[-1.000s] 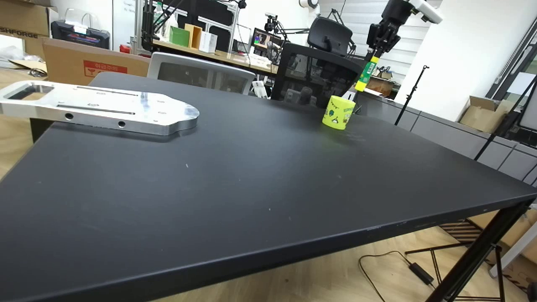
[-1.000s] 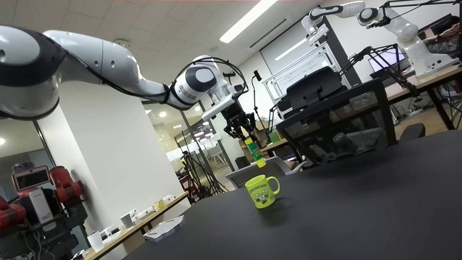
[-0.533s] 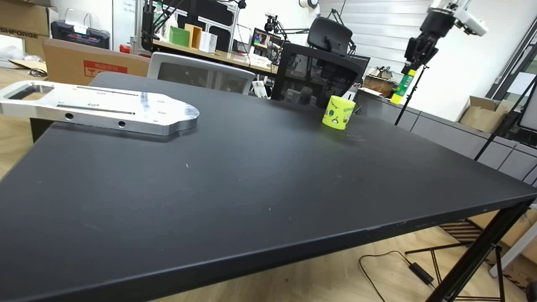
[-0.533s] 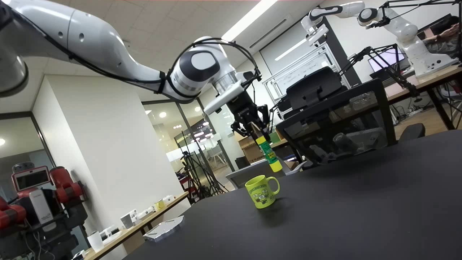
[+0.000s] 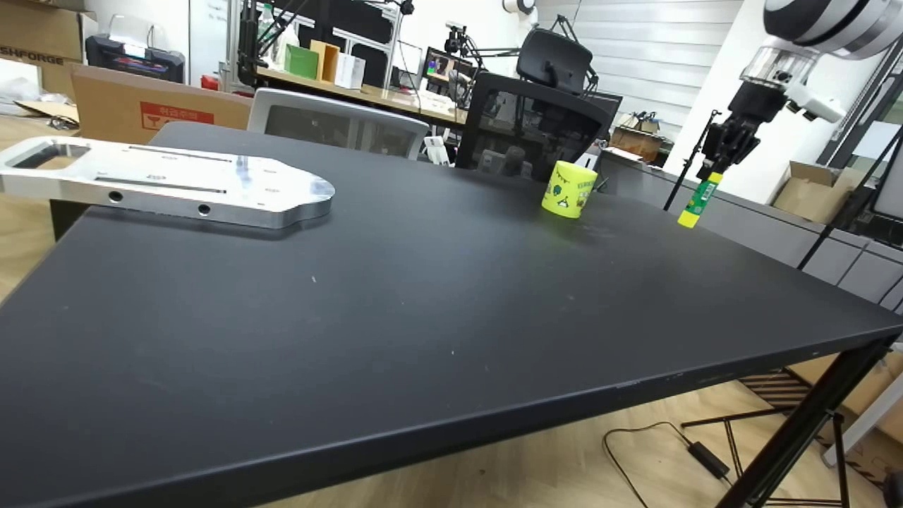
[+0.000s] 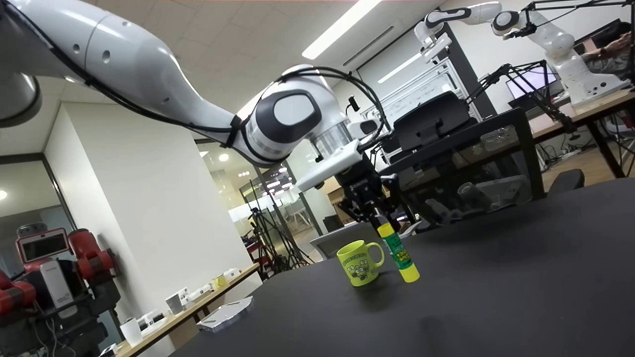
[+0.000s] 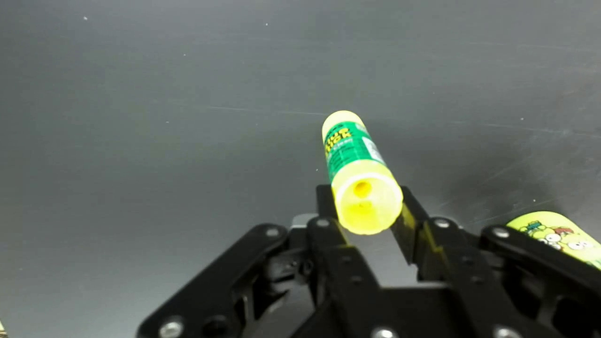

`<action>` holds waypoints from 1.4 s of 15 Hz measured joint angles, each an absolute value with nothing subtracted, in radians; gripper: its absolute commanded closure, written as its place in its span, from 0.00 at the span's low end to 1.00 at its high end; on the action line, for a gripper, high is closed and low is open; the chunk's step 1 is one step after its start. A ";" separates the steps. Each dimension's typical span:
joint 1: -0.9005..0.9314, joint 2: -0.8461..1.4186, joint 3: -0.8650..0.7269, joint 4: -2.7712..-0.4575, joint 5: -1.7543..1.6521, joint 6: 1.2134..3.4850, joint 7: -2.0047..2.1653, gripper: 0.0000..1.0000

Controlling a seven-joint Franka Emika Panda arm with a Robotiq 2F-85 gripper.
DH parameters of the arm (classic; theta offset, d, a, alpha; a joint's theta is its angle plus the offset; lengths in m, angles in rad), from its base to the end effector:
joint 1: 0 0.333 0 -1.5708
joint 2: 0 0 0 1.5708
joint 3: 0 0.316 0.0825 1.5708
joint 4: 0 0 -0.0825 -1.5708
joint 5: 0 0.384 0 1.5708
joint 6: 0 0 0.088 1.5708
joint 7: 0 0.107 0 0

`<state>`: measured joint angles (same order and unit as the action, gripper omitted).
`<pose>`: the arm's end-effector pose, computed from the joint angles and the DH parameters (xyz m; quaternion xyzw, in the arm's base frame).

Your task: Take the glue stick out of the mug and put it on the table

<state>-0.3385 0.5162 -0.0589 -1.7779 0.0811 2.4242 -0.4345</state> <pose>0.6206 -0.2562 0.2806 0.9977 -0.0055 0.0659 0.0134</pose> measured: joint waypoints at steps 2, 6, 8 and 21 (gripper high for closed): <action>-0.329 0.540 -0.058 -1.800 0.081 2.469 -0.431 0.91; -0.313 0.574 -0.055 -1.813 0.080 2.521 -0.415 0.91; -0.307 0.574 -0.055 -1.815 0.080 2.529 -0.410 0.41; -0.332 0.464 -0.063 -1.861 0.078 2.561 -0.413 0.00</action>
